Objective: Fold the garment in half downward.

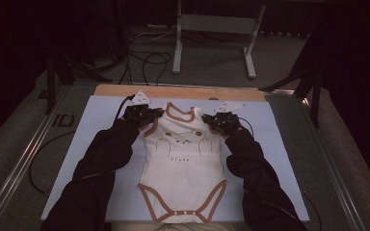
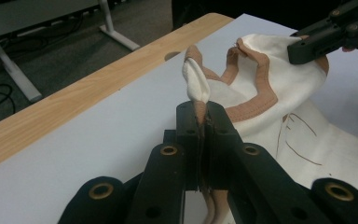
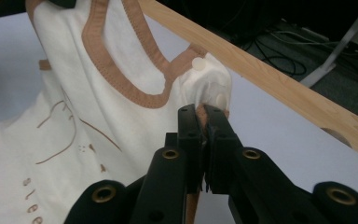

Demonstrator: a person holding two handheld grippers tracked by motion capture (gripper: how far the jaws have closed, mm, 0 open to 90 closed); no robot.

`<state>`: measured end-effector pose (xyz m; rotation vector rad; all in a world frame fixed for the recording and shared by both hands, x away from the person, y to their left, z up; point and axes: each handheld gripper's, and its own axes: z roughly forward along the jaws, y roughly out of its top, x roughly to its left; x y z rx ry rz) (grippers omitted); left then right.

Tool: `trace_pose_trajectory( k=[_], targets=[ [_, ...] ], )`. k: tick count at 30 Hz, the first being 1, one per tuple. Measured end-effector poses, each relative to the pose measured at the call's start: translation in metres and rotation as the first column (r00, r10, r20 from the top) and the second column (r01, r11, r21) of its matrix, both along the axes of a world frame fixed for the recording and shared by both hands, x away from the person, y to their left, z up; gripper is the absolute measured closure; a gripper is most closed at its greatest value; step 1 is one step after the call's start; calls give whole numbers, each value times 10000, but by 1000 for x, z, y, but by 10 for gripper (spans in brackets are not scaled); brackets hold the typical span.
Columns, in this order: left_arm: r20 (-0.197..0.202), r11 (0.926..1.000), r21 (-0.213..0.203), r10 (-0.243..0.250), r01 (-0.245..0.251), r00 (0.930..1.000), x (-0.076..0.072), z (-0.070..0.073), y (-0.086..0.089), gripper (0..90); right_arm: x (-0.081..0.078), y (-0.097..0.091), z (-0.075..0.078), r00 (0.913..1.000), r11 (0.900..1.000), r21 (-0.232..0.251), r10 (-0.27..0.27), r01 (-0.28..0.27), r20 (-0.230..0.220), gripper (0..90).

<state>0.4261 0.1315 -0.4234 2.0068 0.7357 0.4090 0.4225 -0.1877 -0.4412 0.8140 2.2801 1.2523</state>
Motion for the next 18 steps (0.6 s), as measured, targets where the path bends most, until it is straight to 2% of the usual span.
trace_pose_trajectory(
  k=[7,18],
  targets=[
    [142,9998,9,-177,176,9997,-13,2,0,875,-14,-5,2,9998,9998,203,-2,-1,180,868],
    [288,9996,-236,-122,129,9995,-31,4,5,875,-35,-9,10,9987,9990,433,119,-140,493,868]
  ],
)
